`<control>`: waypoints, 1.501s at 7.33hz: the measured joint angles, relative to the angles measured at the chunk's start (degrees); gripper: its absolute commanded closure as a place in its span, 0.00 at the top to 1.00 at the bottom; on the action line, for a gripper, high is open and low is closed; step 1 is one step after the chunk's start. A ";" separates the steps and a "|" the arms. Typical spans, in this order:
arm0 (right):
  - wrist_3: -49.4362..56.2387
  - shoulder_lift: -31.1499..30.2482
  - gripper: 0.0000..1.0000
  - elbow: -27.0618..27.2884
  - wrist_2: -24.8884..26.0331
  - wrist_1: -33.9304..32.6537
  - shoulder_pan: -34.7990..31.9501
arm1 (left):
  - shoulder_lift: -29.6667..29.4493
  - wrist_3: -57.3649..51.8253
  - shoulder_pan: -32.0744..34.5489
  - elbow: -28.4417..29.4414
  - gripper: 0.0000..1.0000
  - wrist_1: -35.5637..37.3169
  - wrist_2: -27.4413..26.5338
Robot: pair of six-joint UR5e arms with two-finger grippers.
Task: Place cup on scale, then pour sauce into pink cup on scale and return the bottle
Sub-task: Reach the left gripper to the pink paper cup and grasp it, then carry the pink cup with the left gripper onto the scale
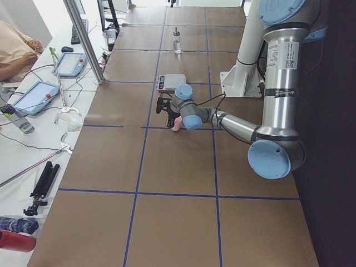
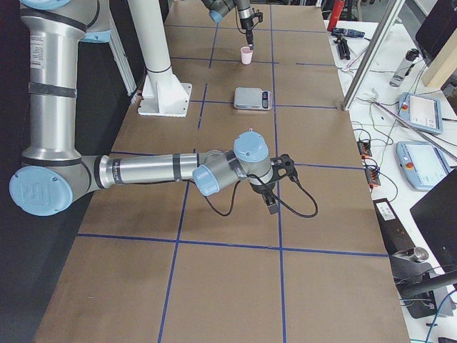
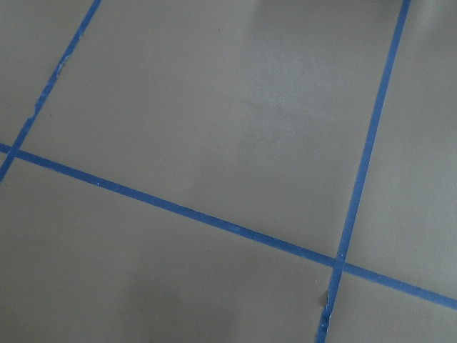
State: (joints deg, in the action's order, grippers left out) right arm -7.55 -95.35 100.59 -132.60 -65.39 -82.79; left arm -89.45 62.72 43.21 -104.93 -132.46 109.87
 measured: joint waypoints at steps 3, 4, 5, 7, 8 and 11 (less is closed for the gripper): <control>-0.22 -0.29 1.00 0.17 -0.03 0.08 0.00 | 2.68 -0.32 -1.60 -2.06 0.05 -0.01 -0.09; -0.25 -0.33 1.00 0.20 -0.03 0.09 0.00 | 3.07 -0.33 -1.87 -2.46 0.00 0.00 -0.09; -0.27 -0.35 1.00 0.22 -0.03 0.09 0.00 | 3.15 -0.32 -2.00 -2.62 0.00 0.01 -0.09; -0.22 -0.36 1.00 0.18 -0.03 0.09 0.00 | 2.81 -0.40 -2.09 -2.70 0.00 0.09 0.00; -0.20 -0.39 1.00 0.14 -0.03 0.09 0.00 | 2.18 -0.47 -2.09 -3.22 0.00 1.05 0.17; -0.13 -0.45 1.00 0.13 -0.03 0.09 0.00 | -13.54 -0.03 -2.59 -6.87 0.00 24.56 0.17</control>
State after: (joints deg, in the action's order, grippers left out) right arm -7.68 -95.79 100.72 -132.63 -65.30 -82.79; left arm -102.99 62.69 40.62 -111.79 -107.90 110.04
